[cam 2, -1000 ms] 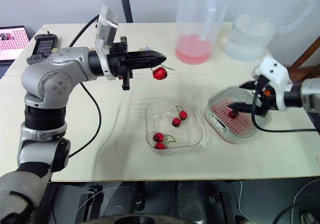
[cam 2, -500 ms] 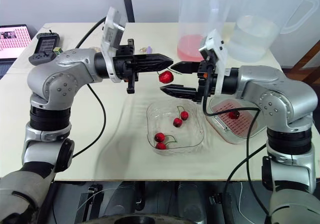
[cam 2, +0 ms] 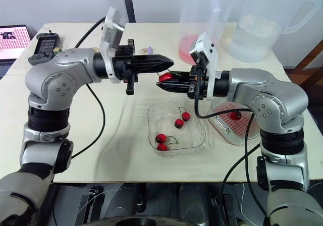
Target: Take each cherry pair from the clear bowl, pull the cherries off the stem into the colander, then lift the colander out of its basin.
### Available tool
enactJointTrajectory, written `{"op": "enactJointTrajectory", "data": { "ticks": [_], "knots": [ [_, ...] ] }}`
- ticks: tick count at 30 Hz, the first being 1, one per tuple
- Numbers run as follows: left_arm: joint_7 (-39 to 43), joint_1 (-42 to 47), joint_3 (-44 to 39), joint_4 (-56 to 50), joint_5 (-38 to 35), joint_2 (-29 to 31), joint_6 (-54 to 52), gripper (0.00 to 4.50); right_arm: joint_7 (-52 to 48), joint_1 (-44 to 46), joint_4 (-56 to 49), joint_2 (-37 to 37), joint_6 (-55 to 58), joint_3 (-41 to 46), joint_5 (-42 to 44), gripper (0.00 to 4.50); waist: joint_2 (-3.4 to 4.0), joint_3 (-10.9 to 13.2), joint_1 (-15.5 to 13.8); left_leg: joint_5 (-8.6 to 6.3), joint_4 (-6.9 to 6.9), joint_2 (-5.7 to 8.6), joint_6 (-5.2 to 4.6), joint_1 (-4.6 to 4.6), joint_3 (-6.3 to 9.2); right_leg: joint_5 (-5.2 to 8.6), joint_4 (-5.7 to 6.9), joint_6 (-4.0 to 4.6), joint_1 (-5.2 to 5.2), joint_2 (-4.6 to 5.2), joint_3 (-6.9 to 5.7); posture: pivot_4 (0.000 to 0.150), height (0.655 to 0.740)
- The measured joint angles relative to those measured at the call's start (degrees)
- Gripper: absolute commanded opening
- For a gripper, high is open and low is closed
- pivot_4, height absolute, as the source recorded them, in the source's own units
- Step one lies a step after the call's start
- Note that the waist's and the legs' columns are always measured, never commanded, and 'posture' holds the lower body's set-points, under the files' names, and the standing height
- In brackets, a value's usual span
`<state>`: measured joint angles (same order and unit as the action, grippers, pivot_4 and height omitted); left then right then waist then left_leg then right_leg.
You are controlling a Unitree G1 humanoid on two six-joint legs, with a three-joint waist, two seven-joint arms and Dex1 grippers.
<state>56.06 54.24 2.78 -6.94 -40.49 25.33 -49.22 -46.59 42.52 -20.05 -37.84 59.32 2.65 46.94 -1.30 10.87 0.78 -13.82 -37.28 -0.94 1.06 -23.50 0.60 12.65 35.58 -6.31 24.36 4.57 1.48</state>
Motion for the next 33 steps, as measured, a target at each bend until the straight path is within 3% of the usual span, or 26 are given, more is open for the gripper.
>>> {"op": "enactJointTrajectory", "data": {
  "ticks": [6,9,23,33],
  "knots": [
    [0.07,0.00,0.07,0.01,0.10,-0.01,0.08,0.00,0.08,-0.10,0.00,-0.44,-0.05,0.16,0.11,1.22,0.00,0.00,0.00,0.00,0.00,0.00,0.00,0.00,0.00,0.00,0.00,0.00,0.00,0.00,0.00,0.150,0.7400],
    [0.06,0.00,0.59,0.01,0.37,-0.04,0.21,0.00,0.06,-0.49,0.00,-0.44,0.05,0.17,0.69,0.50,0.00,0.00,0.00,0.00,0.00,0.00,0.00,0.00,0.00,0.00,0.00,0.00,0.00,0.00,0.00,0.150,0.7400],
    [-0.07,0.61,0.97,0.09,0.71,-0.82,1.13,0.00,-3.32,-6.50,-1.02,-7.73,-1.19,-3.40,-2.30,0.50,0.00,0.00,-0.03,0.00,0.01,0.00,0.00,0.00,-0.01,0.01,-0.03,0.00,0.00,0.00,0.00,0.150,0.7400],
    [-0.36,0.52,0.91,0.05,0.70,-0.68,1.20,0.00,-7.61,-15.80,3.16,-21.43,-4.29,5.33,-5.86,0.50,0.00,0.00,-0.12,0.00,0.00,0.00,0.00,-0.01,-0.03,0.01,-0.04,0.02,0.00,0.00,0.00,0.150,0.7400]
  ]
}}
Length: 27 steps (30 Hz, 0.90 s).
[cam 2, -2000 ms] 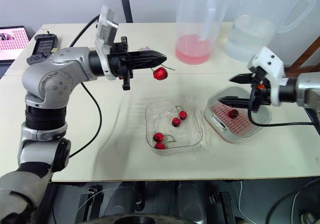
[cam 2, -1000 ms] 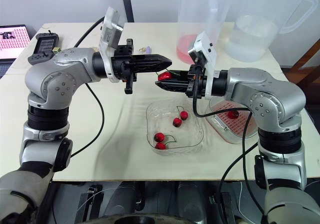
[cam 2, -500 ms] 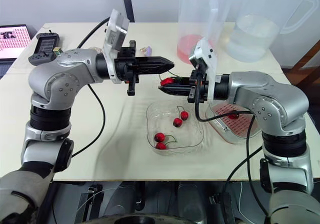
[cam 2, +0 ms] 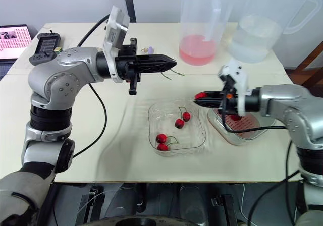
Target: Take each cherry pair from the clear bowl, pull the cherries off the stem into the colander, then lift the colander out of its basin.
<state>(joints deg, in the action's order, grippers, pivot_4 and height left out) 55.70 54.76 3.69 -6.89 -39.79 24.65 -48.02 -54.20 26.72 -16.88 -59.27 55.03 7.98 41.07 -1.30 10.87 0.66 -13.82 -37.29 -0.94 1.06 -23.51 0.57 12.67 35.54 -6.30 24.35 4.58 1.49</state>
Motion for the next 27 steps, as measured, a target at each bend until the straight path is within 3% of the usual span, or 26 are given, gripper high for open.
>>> {"op": "enactJointTrajectory", "data": {
  "ticks": [5,9,10,11,17,22,27],
  "knots": [
    [-0.67,-2.47,-0.93,-1.03,-0.42,1.27,-0.03,0.00,-2.91,-8.59,7.86,-10.29,-5.66,2.56,-7.99,0.50,0.00,0.00,0.03,0.00,0.02,0.00,0.00,0.01,-0.03,0.08,-0.02,0.14,0.00,0.00,0.01,0.150,0.7400],
    [-1.12,-4.28,-2.39,-2.34,-0.99,2.30,-0.16,0.00,-5.92,-14.96,12.92,-14.17,-11.90,2.19,-14.25,0.50,0.00,0.00,0.32,0.00,0.01,-0.01,0.00,0.05,-0.07,0.09,0.00,0.17,0.00,0.00,0.04,0.150,0.7400],
    [-1.16,-4.46,-2.55,-2.63,-1.02,2.49,-0.16,0.00,-6.49,-15.69,13.40,-14.43,-13.06,1.72,-15.38,1.27,0.01,0.00,0.35,0.00,0.01,-0.01,0.00,0.07,-0.07,0.09,0.01,0.16,0.00,0.00,0.04,0.150,0.7400],
    [-1.11,-4.86,-2.61,-3.05,-1.10,2.79,-0.12,0.00,-7.11,-16.21,13.64,-14.46,-13.92,1.31,-16.18,1.53,0.02,-0.01,0.37,0.00,0.01,-0.01,0.00,0.08,-0.07,0.09,0.02,0.16,0.00,0.00,0.04,0.150,0.7400],
    [-0.59,-7.47,-2.64,-3.62,-0.84,5.22,0.30,0.00,-9.77,-16.72,13.67,-14.49,-14.40,0.10,-17.81,4.45,0.03,-0.02,0.14,0.00,-0.01,-0.01,0.00,0.06,-0.07,0.10,0.02,0.16,0.00,0.00,0.04,0.150,0.7400],
    [-0.06,-8.91,-2.96,-3.97,-0.73,7.17,2.18,0.00,-12.42,-10.28,13.72,-14.41,-14.34,3.09,-15.30,4.45,0.06,0.00,0.23,0.00,0.01,-0.01,0.00,0.07,-0.06,0.10,0.01,0.17,0.00,0.00,0.04,0.150,0.7400],
    [2.21,-14.27,-5.25,-6.12,-2.08,9.32,3.90,0.00,-12.24,5.52,11.89,-9.31,-11.81,6.95,-6.16,4.45,0.09,0.03,0.49,0.00,0.08,-0.06,0.00,0.12,-0.01,0.09,0.06,0.16,0.00,-0.06,0.00,0.150,0.7400]
  ]
}}
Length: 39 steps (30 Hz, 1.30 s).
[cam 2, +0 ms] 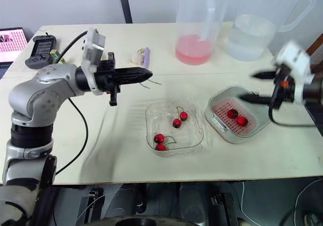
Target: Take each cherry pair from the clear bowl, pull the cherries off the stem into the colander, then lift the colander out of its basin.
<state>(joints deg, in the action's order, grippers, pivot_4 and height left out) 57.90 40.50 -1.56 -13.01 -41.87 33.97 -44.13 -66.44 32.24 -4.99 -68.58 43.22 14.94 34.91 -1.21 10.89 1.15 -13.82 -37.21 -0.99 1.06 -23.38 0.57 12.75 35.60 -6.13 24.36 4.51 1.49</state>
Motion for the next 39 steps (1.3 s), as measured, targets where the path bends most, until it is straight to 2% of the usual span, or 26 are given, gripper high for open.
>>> {"op": "enactJointTrajectory", "data": {
  "ticks": [2,6,11,18,24,29,30,31,34,38,39],
  "knots": [
    [0.08,-2.46,-1.86,-0.76,-0.72,1.39,0.07,0.00,-0.29,2.47,-1.95,1.10,1.82,-0.33,2.61,4.45,-0.01,0.00,-0.30,0.00,0.01,-0.01,0.00,-0.02,0.01,0.01,-0.03,0.01,-0.01,0.00,-0.01,0.150,0.7400],
    [-0.76,-7.18,-5.55,-0.70,-1.25,3.79,0.04,0.00,2.23,4.51,-7.20,9.37,-0.70,-1.55,4.82,4.45,-0.01,0.00,-0.38,0.00,-0.08,0.03,0.00,-0.08,-0.04,0.00,-0.06,0.00,-0.02,0.07,0.02,0.150,0.7400],
    [-4.58,-14.72,-7.97,0.29,-1.17,6.80,-3.31,0.00,2.18,11.11,-8.31,11.30,7.56,-7.86,9.47,4.45,-0.01,0.00,-0.35,0.00,-0.07,0.03,0.00,-0.08,-0.03,0.01,-0.06,0.03,-0.02,0.12,0.00,0.150,0.7400],
    [-9.69,-23.58,-10.63,5.20,-0.96,7.34,-8.29,0.00,3.10,15.74,-8.57,19.90,7.03,-16.71,7.71,4.45,0.00,0.00,-0.19,0.00,-0.02,0.01,0.00,-0.04,-0.03,0.01,-0.01,0.03,0.03,0.10,-0.01,0.150,0.7400],
    [-16.67,-25.88,-16.65,13.06,-0.03,8.38,-13.25,0.00,2.78,16.26,-11.08,20.86,6.46,-18.89,6.96,4.45,-0.02,-0.01,-0.36,0.00,-0.04,0.02,0.00,-0.07,-0.03,0.00,-0.02,0.02,0.03,0.13,-0.01,0.150,0.7400],
    [-15.06,-30.83,-19.62,13.20,-1.51,10.70,-16.60,0.00,2.23,16.20,-12.96,20.72,7.68,-18.98,7.64,4.45,-0.02,-0.01,-0.21,0.00,0.01,0.01,0.00,-0.04,-0.04,0.01,-0.01,0.07,0.05,0.14,-0.03,0.150,0.7400],
    [-15.17,-31.62,-19.68,13.23,-1.52,10.84,-17.16,0.59,2.07,16.12,-13.28,20.69,7.69,-18.99,7.64,4.50,-0.02,-0.01,-0.21,0.00,0.01,0.01,0.00,-0.04,-0.04,0.01,-0.01,0.08,0.05,0.15,-0.04,0.150,0.7400],
    [-15.39,-31.80,-19.71,13.24,-1.53,10.83,-17.67,0.90,2.01,16.03,-13.40,20.69,7.70,-18.99,7.64,4.50,-0.02,-0.01,-0.21,0.00,0.00,0.01,0.01,-0.03,-0.04,0.00,-0.01,0.08,0.05,0.15,-0.03,0.150,0.7400],
    [-16.41,-31.80,-21.31,13.24,-1.62,11.11,-18.17,2.33,2.08,16.03,-13.78,20.85,7.79,-19.02,7.65,4.50,-0.02,-0.01,-0.34,0.00,0.00,0.01,0.01,-0.04,-0.04,0.00,-0.02,0.09,0.05,0.15,-0.04,0.150,0.7400],
    [-16.01,-31.79,-23.19,13.62,-1.13,14.06,-17.40,4.45,2.22,16.03,-13.83,21.25,8.35,-19.02,7.70,4.50,-0.02,-0.01,-0.30,-0.01,0.02,0.01,0.01,-0.04,-0.05,0.01,-0.03,0.11,0.07,0.16,-0.04,0.150,0.7400],
    [-15.71,-31.81,-23.58,13.91,-0.92,14.61,-16.87,4.45,2.22,16.03,-13.83,21.24,8.46,-19.02,7.70,4.50,-0.02,-0.01,-0.30,-0.01,0.03,0.01,0.01,-0.04,-0.05,0.01,-0.03,0.11,0.07,0.16,-0.04,0.150,0.7400]
  ]
}}
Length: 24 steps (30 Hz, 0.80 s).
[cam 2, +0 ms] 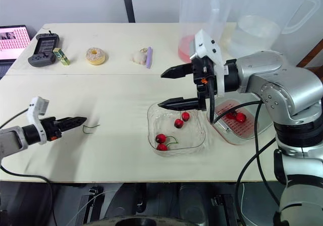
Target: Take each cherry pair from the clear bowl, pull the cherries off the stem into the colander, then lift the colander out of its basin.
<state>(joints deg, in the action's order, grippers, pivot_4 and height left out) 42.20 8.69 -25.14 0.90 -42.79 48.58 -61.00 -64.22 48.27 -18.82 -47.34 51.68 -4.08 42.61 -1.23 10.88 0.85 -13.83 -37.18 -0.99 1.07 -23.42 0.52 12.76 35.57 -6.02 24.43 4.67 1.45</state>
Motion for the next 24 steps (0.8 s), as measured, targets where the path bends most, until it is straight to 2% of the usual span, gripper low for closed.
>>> {"op": "enactJointTrajectory", "data": {
  "ticks": [7,14,19,24],
  "knots": [
    [6.91,1.53,-0.37,-0.46,1.07,5.05,6.63,4.45,1.00,-1.29,-1.15,-1.20,2.98,0.19,0.46,4.50,-0.01,0.00,-0.29,0.00,0.02,-0.01,0.01,-0.04,0.00,0.01,-0.05,0.03,0.02,0.04,-0.03,0.150,0.7400],
    [24.47,12.23,4.96,-9.00,-0.41,10.38,17.69,4.45,8.47,-6.16,-9.20,-3.64,3.42,1.24,-2.52,4.50,-0.01,0.00,0.16,-0.01,0.07,0.04,0.02,-0.08,-0.22,-0.02,-0.23,0.05,0.05,0.14,0.06,0.150,0.7400],
    [32.62,17.35,11.71,-12.53,-2.23,10.33,19.15,4.45,10.21,-8.63,-13.82,-9.50,8.96,2.40,-1.27,4.50,0.00,0.01,-0.02,0.00,0.10,-0.04,0.01,-0.08,-0.12,-0.01,-0.15,0.05,0.07,0.00,0.00,0.150,0.7400],
    [33.86,20.43,15.80,-14.70,-2.25,7.40,20.46,4.45,10.92,-8.12,-15.84,-12.54,12.77,-0.91,-1.73,4.50,-0.01,0.00,0.26,0.00,0.02,-0.04,0.01,-0.07,-0.14,-0.01,-0.12,0.04,0.07,-0.01,0.02,0.150,0.7400]
  ]
}}
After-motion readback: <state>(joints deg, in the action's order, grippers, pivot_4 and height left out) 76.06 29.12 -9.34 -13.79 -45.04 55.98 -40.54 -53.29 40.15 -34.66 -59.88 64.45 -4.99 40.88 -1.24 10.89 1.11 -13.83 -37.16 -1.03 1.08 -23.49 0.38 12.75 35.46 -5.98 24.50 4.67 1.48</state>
